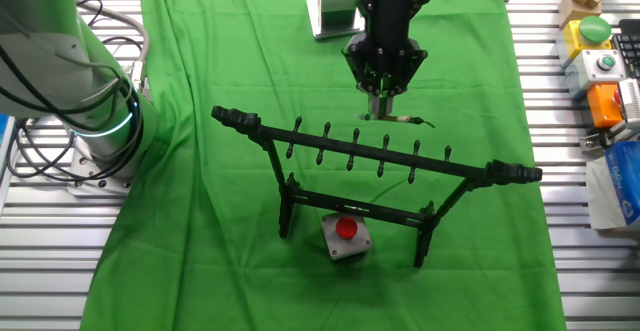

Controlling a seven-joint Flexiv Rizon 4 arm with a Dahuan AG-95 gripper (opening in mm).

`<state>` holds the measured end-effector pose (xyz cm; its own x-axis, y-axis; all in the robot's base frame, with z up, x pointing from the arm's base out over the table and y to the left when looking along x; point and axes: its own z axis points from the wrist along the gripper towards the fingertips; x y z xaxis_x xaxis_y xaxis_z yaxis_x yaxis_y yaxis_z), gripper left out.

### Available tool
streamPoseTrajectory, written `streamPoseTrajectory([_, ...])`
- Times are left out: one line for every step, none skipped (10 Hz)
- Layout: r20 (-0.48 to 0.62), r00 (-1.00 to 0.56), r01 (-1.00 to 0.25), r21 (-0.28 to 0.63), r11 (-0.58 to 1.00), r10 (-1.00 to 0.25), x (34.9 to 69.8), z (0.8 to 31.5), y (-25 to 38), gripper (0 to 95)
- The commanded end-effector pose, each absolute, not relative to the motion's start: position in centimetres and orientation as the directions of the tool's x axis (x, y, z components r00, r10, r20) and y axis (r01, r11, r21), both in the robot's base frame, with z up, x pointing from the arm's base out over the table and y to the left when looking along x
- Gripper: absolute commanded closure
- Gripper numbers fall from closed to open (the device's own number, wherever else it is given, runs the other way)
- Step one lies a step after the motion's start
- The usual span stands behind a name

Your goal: Place the brush on the pen rack

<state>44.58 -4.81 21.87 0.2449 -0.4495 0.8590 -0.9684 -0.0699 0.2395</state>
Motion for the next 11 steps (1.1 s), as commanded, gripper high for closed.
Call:
streamPoseTrajectory([0.863,0.248,-0.967,0.245,-0.065,-0.439,44.5,21.6,-4.8,95.0])
streamPoseTrajectory([0.864,0.248,-0.967,0.245,-0.065,-0.439,44.4,21.5,-5.0,95.0])
streamPoseTrajectory([0.863,0.244,-0.968,0.242,-0.063,-0.441,44.2,21.3,-5.3,95.0])
streamPoseTrajectory([0.864,0.242,-0.969,0.239,-0.062,-0.441,44.1,21.3,-5.3,95.0])
streamPoseTrajectory([0.864,0.243,-0.969,0.241,-0.063,-0.441,44.1,21.2,-5.4,95.0])
streamPoseTrajectory([0.865,0.245,-0.968,0.242,-0.064,-0.438,44.1,21.2,-5.5,95.0])
streamPoseTrajectory([0.864,0.246,-0.968,0.242,-0.064,-0.44,44.0,21.2,-5.7,95.0])
streamPoseTrajectory([0.864,0.244,-0.969,0.24,-0.065,-0.441,43.9,21.2,-6.0,95.0])
streamPoseTrajectory([0.863,0.244,-0.968,0.241,-0.065,-0.442,43.9,21.2,-6.2,95.0])
streamPoseTrajectory([0.863,0.245,-0.968,0.241,-0.065,-0.442,43.9,21.1,-6.3,95.0])
streamPoseTrajectory([0.863,0.245,-0.968,0.241,-0.065,-0.441,43.9,21.1,-6.4,95.0])
